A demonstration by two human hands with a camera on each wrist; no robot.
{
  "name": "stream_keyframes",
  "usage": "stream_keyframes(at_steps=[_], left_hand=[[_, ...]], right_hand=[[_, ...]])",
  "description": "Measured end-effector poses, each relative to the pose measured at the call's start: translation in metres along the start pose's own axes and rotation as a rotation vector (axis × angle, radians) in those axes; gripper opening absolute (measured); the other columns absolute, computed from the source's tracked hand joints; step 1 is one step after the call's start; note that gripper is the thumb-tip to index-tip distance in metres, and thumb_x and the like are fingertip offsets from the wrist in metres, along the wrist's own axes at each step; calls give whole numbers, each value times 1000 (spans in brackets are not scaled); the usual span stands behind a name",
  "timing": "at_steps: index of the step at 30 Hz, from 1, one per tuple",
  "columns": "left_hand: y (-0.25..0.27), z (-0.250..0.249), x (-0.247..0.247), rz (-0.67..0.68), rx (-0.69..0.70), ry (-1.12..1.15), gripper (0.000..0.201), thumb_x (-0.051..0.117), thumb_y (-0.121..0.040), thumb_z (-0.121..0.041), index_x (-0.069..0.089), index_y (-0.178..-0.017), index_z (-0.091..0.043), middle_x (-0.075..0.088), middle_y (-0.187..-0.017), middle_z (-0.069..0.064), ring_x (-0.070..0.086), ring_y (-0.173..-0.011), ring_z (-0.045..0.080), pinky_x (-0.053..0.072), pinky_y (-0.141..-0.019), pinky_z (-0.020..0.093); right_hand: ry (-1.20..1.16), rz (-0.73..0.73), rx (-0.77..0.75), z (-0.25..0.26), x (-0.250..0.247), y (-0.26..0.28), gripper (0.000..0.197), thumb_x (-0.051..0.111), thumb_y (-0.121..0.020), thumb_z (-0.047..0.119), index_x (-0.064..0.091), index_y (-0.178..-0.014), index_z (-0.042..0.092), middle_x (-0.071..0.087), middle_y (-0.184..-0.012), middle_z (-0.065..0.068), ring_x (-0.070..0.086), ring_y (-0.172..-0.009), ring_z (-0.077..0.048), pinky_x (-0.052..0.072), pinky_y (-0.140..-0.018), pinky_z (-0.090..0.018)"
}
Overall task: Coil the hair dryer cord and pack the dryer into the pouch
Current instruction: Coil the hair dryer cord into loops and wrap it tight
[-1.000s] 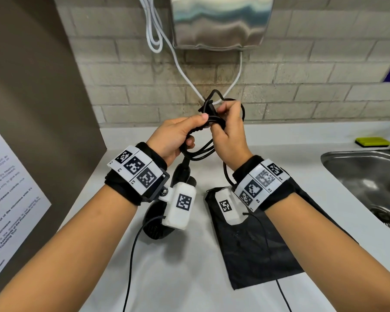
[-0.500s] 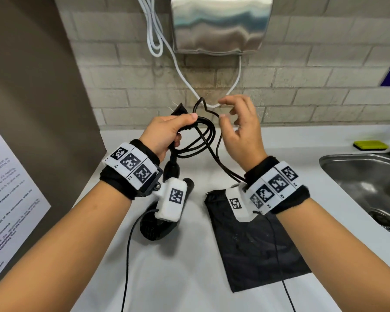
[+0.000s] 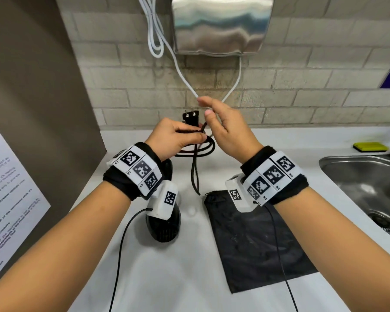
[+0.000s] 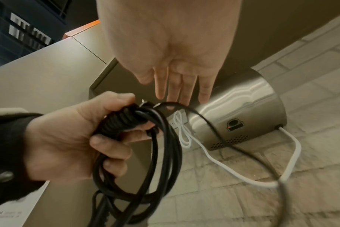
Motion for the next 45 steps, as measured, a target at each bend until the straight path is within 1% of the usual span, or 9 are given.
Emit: stream_keyframes(at_steps=[9, 13, 16, 19, 24, 30, 35, 41, 45], left_hand=[[6, -2, 3, 160, 44, -145, 28, 74, -74, -8, 68, -100, -15, 69, -100, 23, 60, -90, 16, 46, -97, 36], [0, 2, 1, 147, 42, -47, 40, 69, -75, 2, 59, -113, -6, 62, -111, 2, 59, -84, -13, 42, -89, 4], [-3, 7, -8, 68, 9, 59, 36, 66, -77, 3, 62, -112, -7, 70, -95, -5, 63, -81, -8, 45, -84, 5], [-5, 11, -17, 11, -38, 155, 29, 64, -80, 0, 64, -108, -8, 71, -71, -15, 65, -74, -6, 47, -75, 6], [-8, 10, -22, -35, -99, 152, 12, 64, -82, -12, 71, -91, -9, 70, -74, -11, 58, -78, 6, 44, -64, 15], [-8, 9, -19, -26, -141, 236, 12, 59, -87, -18, 70, -83, -13, 72, -79, -3, 60, -63, 2, 42, -76, 24], [-12, 8, -14, 52, -179, 114, 11, 61, -86, -25, 71, -82, -22, 72, -75, -12, 62, -79, 8, 35, -75, 27], [-12, 1, -6, 54, -151, 186, 14, 57, -88, -16, 70, -82, -18, 69, -68, -10, 53, -56, 3, 40, -59, 18], [-14, 2, -6, 70, -171, 231, 12, 57, -88, -16, 69, -86, -18, 65, -66, -11, 41, -43, 2, 45, -58, 20]], right_hand=[[-261, 242, 145, -12, 1, 0, 8, 55, -90, 10, 56, -93, 17, 60, -83, 11, 56, -74, 12, 43, -75, -7], [-330, -112, 222, -27, -9, 0, 19, 44, -93, 12, 52, -108, 3, 62, -95, -9, 60, -87, -18, 49, -80, -22], [-245, -482, 409, -60, -38, 3, 24, 40, -96, 9, 45, -115, -5, 57, -98, -10, 55, -88, -18, 46, -79, -23], [-87, -514, 609, -106, -49, 21, 29, 43, -95, 11, 45, -117, -7, 57, -111, -20, 56, -99, -24, 43, -83, -29], [100, -308, 856, -156, -34, 71, 23, 50, -90, 9, 53, -105, -8, 61, -105, -29, 63, -97, -33, 46, -80, -38], [500, 471, 1091, -166, -9, 113, 40, 44, -93, 28, 53, -122, 2, 56, -126, -15, 52, -118, -30, 39, -97, -33], [593, 291, 865, -150, 7, 94, 57, 54, -86, 36, 35, -135, 13, 45, -133, -14, 41, -124, -34, 38, -101, -43], [-183, 311, 242, -90, 30, 51, 59, 48, -87, -7, 33, -136, 24, 45, -127, 9, 40, -121, 1, 26, -99, -6], [-337, 330, 222, -73, 37, 44, 51, 41, -91, -10, 39, -126, 26, 49, -122, 12, 42, -118, 1, 31, -96, -5]])
Point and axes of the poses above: each hand's wrist, its own y-axis away from the middle knuckle, its own x-axis out of the palm, z = x × y, the point moved 2 cm from there along -y, towards the middle knuckle
